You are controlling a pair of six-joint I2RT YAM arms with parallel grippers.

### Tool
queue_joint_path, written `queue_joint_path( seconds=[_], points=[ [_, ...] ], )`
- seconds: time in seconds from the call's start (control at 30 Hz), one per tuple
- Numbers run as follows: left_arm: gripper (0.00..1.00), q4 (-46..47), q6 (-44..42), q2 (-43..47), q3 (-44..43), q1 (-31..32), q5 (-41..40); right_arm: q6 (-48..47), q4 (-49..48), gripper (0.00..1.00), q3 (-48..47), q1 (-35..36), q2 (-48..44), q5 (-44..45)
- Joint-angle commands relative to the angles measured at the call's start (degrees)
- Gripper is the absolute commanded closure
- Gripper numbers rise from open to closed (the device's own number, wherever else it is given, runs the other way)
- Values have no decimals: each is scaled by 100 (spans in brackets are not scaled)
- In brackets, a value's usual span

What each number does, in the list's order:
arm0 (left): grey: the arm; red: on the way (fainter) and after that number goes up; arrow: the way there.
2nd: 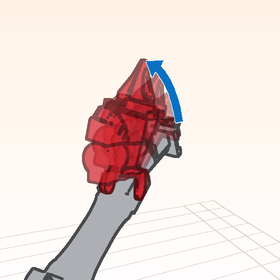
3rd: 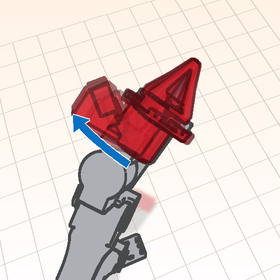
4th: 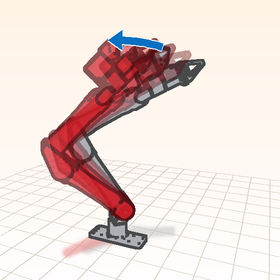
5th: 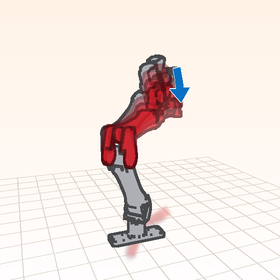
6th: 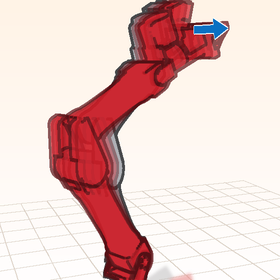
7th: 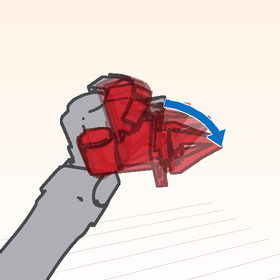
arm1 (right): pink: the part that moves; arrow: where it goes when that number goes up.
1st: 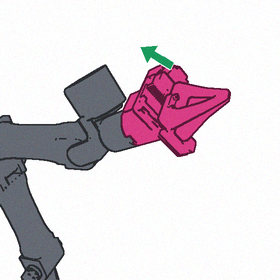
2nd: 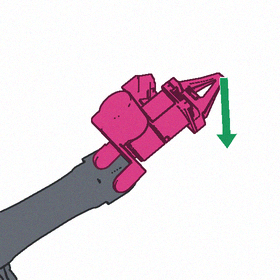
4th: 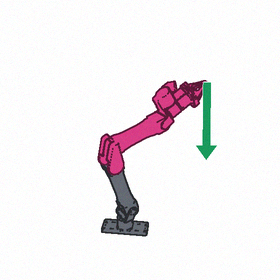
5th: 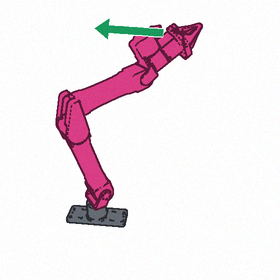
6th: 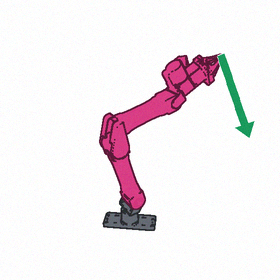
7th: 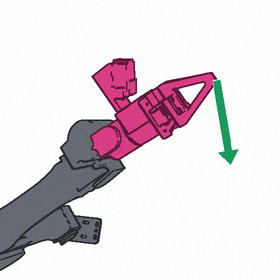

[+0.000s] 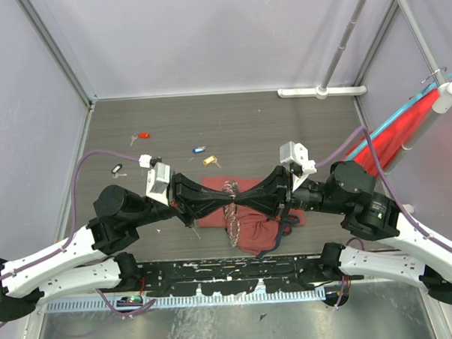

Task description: Put the keys on the keyring

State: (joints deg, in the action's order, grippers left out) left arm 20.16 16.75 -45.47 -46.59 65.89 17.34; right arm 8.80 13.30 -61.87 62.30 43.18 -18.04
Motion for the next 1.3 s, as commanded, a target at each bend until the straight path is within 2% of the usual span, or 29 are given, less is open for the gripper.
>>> queue_joint_path(
  seconds=[0.0,0.03,0.1,0.2,0.33,0.6,0.77,1.0,1.27],
  points=[
    [100,308,-22,78,19,3,19,-136,-34,99,-320,28,63,-19],
    [99,269,-37,89,18,1,41,-177,87,99,-399,32,80,11],
    [86,154,-100,115,-14,0,142,-302,429,99,-603,28,126,49],
    [74,-156,-244,172,-110,-2,322,-519,1033,99,-980,27,208,88],
    [65,-604,-443,223,-271,3,550,-750,1789,99,-1480,29,333,124],
    [64,-1943,-1110,96,-730,7,188,-1079,3591,99,-2569,30,1061,276],
    [63,-2426,-1378,-134,-984,3,112,-1265,4505,99,-3075,29,1603,421],
    [65,-2421,-1369,-393,-1036,5,428,-1437,4986,99,-3409,27,1977,601],
    [66,-2543,-1420,-516,-1023,1,327,-1505,4959,99,-3387,28,2007,409]
  ],
)
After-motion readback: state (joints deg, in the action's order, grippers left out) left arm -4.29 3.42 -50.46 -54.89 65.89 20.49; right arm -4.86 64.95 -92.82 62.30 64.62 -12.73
